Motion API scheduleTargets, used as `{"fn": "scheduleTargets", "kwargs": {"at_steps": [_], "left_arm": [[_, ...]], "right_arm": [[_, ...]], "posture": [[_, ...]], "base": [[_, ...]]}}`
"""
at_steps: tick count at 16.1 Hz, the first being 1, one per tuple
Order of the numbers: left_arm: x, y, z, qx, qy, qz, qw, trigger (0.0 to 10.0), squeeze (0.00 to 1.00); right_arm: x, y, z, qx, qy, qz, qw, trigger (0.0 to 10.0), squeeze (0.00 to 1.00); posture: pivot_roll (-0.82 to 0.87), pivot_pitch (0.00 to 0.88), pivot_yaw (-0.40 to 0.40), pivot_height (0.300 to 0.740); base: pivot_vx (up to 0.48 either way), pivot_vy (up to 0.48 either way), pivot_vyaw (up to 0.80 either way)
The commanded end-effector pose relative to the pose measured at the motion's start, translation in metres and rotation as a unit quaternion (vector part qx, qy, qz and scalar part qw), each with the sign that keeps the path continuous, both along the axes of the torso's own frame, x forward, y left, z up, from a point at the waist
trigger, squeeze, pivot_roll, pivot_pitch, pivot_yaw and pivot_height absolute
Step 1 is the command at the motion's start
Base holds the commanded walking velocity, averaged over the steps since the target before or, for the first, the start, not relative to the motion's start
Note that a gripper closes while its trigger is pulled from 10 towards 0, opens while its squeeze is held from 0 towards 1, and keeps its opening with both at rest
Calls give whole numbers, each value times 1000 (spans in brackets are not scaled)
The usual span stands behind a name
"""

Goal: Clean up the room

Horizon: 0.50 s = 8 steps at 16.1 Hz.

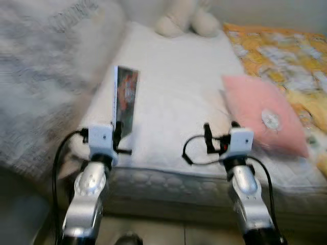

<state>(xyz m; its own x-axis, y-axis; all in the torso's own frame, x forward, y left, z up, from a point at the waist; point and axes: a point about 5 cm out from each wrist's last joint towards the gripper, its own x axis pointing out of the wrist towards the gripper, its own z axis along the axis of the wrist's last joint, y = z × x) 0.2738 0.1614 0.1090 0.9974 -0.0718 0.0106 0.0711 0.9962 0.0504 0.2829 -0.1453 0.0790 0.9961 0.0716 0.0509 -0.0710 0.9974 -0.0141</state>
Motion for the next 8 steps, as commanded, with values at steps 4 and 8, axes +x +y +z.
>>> {"fn": "scheduleTargets", "kwargs": {"at_steps": [4, 8], "left_arm": [[7, -4, 6, 3, -9, -25, 1000, 10000, 0], [21, -18, 14, 16, -20, -113, 993, 10000, 0]], "right_arm": [[2, 2, -3, -1, 10, 7, 1000, 10000, 0], [4, 9, 0, -1, 5, 15, 1000, 10000, 0]], "posture": [[-38, 0, 23, 740], [-47, 0, 34, 740]], "base": [[0, 0, 0], [0, 0, 0]]}}
